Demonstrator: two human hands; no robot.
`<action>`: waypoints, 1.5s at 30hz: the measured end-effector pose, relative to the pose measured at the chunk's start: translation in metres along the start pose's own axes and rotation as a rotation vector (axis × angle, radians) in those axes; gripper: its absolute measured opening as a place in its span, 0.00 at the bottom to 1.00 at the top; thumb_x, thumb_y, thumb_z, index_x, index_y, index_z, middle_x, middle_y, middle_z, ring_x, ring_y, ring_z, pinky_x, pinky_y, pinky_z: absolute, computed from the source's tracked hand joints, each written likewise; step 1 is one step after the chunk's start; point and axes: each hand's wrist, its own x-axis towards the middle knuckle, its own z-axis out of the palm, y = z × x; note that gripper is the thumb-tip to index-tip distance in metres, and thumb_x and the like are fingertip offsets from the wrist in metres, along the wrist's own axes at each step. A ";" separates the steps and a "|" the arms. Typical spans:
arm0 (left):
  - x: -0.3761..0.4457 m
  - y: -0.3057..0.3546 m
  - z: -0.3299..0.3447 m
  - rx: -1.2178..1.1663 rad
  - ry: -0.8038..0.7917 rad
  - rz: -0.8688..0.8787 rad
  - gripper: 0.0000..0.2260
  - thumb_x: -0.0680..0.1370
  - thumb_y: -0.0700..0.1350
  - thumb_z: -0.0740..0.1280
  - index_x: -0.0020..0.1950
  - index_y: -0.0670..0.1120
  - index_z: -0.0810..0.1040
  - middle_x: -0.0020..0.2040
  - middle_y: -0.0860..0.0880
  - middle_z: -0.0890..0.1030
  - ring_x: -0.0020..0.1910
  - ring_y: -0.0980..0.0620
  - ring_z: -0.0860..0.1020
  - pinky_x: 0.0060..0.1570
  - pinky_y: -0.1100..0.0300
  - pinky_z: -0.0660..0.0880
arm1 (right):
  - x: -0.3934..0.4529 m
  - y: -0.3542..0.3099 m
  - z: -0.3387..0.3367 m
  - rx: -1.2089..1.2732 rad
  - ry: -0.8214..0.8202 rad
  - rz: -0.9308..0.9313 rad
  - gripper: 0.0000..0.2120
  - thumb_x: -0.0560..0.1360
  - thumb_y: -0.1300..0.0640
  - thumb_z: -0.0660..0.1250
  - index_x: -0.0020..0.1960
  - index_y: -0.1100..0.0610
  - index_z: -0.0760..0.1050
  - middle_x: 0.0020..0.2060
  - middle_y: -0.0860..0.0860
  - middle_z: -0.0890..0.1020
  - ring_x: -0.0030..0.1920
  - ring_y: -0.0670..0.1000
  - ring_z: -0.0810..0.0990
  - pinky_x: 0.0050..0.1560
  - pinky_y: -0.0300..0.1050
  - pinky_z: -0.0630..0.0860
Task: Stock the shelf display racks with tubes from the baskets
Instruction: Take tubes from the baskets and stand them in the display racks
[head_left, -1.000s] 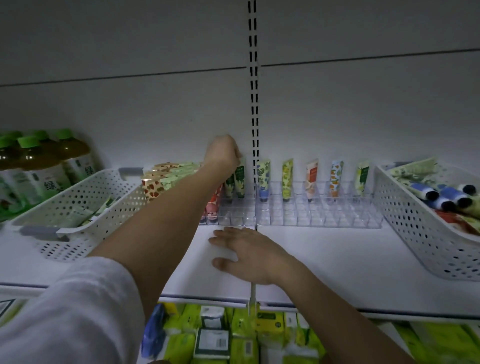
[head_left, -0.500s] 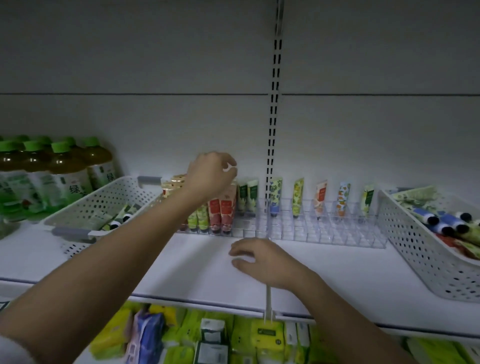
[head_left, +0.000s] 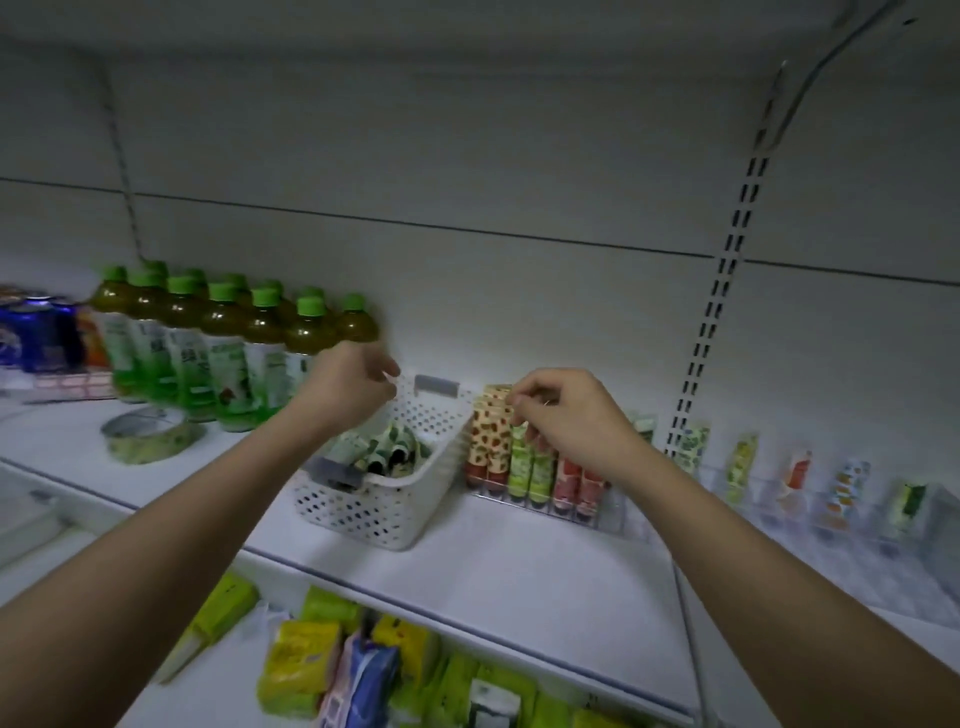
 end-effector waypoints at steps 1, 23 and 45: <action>-0.002 -0.009 -0.002 -0.001 -0.012 -0.018 0.10 0.77 0.40 0.69 0.57 0.46 0.81 0.52 0.48 0.82 0.45 0.55 0.79 0.44 0.59 0.78 | 0.005 -0.005 0.008 0.005 -0.009 0.003 0.10 0.76 0.59 0.67 0.39 0.49 0.81 0.33 0.49 0.84 0.29 0.47 0.81 0.32 0.41 0.78; 0.006 -0.030 0.032 0.359 -0.267 -0.270 0.13 0.78 0.38 0.62 0.62 0.46 0.75 0.57 0.47 0.78 0.60 0.45 0.76 0.50 0.49 0.76 | 0.116 -0.010 0.164 -0.578 -0.419 0.377 0.06 0.76 0.59 0.69 0.46 0.62 0.75 0.37 0.56 0.80 0.30 0.52 0.79 0.25 0.41 0.74; -0.006 -0.048 0.015 -0.803 0.345 -0.117 0.20 0.79 0.39 0.62 0.65 0.61 0.67 0.56 0.57 0.76 0.49 0.57 0.79 0.43 0.55 0.80 | 0.104 -0.030 0.119 0.380 -0.349 0.475 0.09 0.71 0.61 0.71 0.50 0.61 0.77 0.32 0.52 0.83 0.29 0.48 0.80 0.30 0.38 0.76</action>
